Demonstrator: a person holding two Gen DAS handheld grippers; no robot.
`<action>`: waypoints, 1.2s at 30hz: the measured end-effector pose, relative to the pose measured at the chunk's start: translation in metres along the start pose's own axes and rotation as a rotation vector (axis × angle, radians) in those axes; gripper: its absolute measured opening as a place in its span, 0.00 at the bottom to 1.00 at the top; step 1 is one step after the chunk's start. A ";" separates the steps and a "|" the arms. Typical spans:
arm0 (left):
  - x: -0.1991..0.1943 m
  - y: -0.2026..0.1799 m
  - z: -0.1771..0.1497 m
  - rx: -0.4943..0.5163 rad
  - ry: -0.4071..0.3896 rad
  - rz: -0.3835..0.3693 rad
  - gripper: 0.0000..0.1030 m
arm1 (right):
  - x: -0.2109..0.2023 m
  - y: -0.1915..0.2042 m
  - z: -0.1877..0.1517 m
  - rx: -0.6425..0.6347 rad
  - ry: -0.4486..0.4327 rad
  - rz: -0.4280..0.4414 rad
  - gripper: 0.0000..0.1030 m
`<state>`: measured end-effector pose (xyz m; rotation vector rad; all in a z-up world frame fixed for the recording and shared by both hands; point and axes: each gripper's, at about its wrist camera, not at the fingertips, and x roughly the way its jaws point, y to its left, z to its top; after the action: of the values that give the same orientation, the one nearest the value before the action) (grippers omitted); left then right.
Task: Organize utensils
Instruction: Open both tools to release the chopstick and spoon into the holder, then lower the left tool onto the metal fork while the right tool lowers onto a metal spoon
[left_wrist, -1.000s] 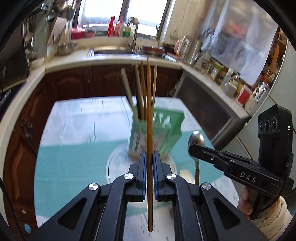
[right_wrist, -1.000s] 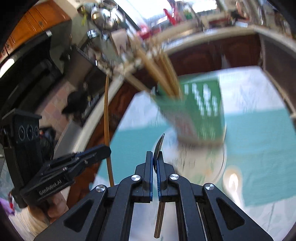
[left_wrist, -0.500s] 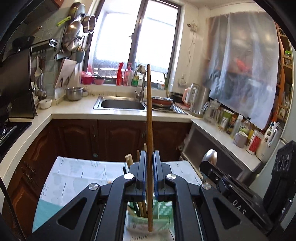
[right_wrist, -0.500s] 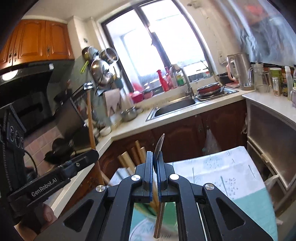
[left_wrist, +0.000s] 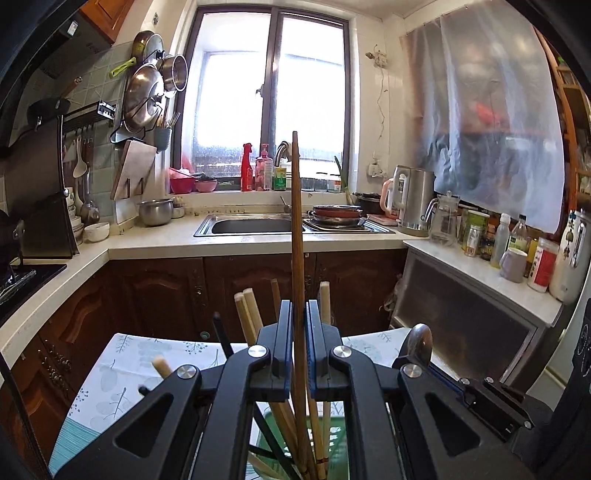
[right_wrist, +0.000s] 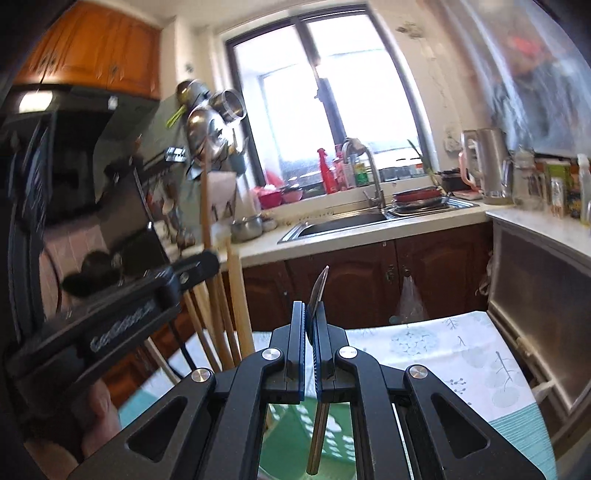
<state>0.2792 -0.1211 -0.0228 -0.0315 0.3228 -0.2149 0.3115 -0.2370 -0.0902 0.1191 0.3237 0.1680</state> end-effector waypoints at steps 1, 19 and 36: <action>0.000 0.000 -0.005 0.004 0.001 0.001 0.04 | 0.005 0.002 -0.010 -0.020 0.004 0.001 0.03; -0.040 0.010 -0.027 -0.051 0.146 -0.058 0.22 | -0.024 0.023 -0.081 -0.030 0.122 0.023 0.15; -0.107 0.042 -0.068 -0.137 0.472 -0.012 0.57 | -0.152 0.025 -0.069 0.109 0.456 0.007 0.16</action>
<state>0.1673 -0.0570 -0.0565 -0.1190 0.8078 -0.2103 0.1435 -0.2341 -0.1053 0.1895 0.7876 0.1841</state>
